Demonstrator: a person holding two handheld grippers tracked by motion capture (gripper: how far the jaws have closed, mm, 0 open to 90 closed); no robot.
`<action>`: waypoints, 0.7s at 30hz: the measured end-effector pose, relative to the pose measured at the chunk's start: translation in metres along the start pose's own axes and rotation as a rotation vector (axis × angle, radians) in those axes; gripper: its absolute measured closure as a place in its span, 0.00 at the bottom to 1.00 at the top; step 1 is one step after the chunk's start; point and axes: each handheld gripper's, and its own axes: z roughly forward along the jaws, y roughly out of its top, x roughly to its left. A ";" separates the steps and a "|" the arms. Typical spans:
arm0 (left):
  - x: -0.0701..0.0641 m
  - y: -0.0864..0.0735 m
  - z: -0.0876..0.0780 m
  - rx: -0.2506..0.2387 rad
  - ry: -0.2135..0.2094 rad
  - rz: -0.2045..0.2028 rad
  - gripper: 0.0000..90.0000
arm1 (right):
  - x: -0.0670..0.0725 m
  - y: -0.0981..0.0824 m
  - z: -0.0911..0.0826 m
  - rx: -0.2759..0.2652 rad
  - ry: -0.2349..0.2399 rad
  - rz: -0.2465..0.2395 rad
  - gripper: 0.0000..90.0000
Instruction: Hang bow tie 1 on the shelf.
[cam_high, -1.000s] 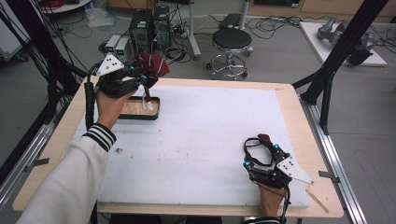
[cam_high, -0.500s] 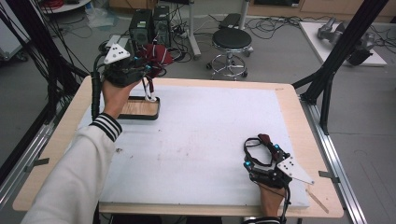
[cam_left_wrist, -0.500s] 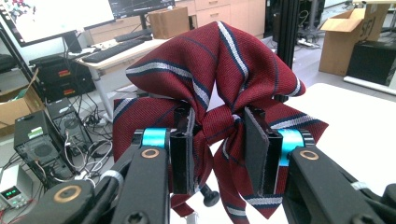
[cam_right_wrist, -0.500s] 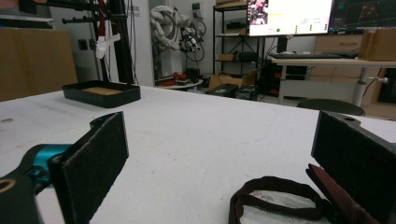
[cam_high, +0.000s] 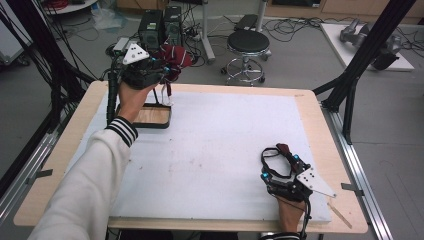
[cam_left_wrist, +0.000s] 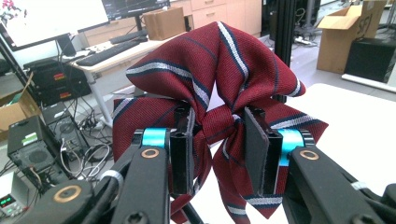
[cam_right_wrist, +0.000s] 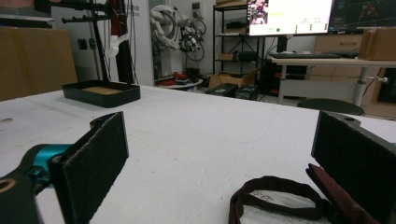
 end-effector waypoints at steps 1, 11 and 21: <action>0.000 0.000 0.000 -0.002 -0.003 -0.002 0.73 | 0.000 0.000 0.000 -0.001 -0.001 0.000 0.03; -0.015 -0.004 0.014 0.001 -0.059 -0.021 0.73 | 0.000 0.000 0.000 0.000 0.000 -0.001 0.03; -0.033 -0.019 0.032 0.042 -0.105 -0.026 0.73 | 0.000 0.000 0.000 -0.001 -0.001 -0.001 0.03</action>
